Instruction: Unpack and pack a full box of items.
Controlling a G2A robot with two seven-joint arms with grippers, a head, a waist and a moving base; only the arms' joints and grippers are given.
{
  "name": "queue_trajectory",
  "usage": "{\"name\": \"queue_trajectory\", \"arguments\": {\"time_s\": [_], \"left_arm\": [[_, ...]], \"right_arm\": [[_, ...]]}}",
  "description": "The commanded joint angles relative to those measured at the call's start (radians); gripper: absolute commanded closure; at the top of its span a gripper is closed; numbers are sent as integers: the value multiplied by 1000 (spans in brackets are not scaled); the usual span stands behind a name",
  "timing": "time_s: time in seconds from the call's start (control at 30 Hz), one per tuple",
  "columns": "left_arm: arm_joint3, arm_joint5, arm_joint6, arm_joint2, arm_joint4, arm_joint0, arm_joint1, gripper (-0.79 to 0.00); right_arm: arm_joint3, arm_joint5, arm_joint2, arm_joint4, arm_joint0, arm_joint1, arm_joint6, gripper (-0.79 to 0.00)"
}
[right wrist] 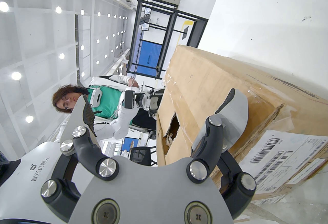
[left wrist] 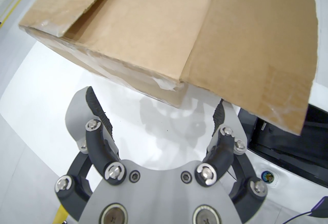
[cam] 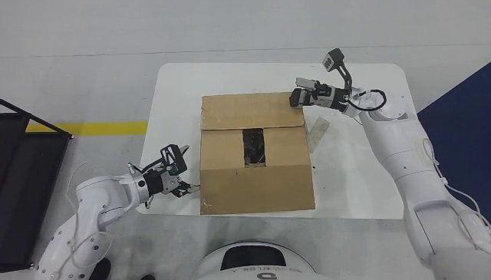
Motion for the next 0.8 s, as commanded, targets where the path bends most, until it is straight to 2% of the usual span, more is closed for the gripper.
{"name": "queue_trajectory", "arguments": {"time_s": [0.0,0.37,0.57,0.77], "left_arm": [[-5,46,26,16,18,-10,-3,-785],[-29,186,146,54,58,-38,-10,-785],[-20,244,154,82,47,-67,-16,-785],[11,367,127,85,27,-98,-25,-785]], "right_arm": [[0,0,0,0,0,0,0,-785],[0,0,0,0,0,0,0,-785],[0,0,0,0,0,0,0,-785],[0,0,0,0,0,0,0,-785]]}}
